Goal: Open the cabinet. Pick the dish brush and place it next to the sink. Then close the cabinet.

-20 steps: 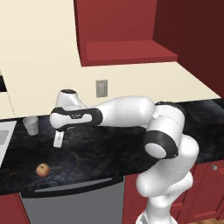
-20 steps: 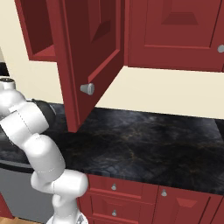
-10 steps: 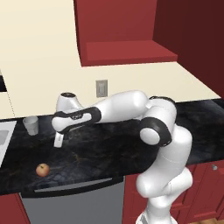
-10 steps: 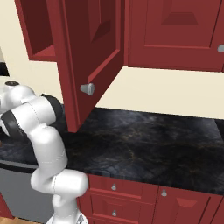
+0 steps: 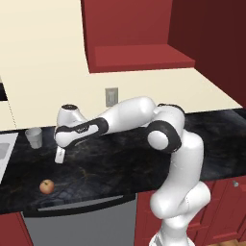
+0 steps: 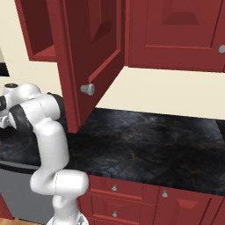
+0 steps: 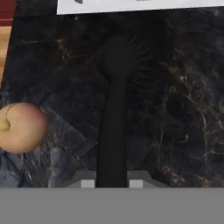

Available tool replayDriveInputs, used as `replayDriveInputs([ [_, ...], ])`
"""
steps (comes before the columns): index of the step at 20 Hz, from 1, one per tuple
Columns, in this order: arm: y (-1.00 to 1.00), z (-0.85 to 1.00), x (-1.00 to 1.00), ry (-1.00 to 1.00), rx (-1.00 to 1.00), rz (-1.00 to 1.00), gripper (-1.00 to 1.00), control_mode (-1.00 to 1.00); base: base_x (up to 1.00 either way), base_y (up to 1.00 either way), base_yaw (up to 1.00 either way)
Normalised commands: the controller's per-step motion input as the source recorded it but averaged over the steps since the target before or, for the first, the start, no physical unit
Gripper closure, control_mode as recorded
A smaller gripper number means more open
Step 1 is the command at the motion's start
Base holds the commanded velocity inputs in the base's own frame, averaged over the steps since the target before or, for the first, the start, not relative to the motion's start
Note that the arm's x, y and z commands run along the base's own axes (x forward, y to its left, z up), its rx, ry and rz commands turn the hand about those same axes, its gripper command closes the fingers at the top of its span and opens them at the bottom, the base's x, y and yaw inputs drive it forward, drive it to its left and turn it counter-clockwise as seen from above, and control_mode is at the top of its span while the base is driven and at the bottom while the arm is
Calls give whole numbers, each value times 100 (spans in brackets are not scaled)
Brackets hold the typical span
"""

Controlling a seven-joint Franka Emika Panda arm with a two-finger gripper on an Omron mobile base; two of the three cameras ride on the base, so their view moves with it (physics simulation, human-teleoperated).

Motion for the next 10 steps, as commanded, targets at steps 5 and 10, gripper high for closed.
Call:
replayDriveInputs([
  [5,2,-23,12,0,0,0,100,-100,0,0,0],
  [10,2,-22,10,0,-1,0,100,-100,0,0,0],
])
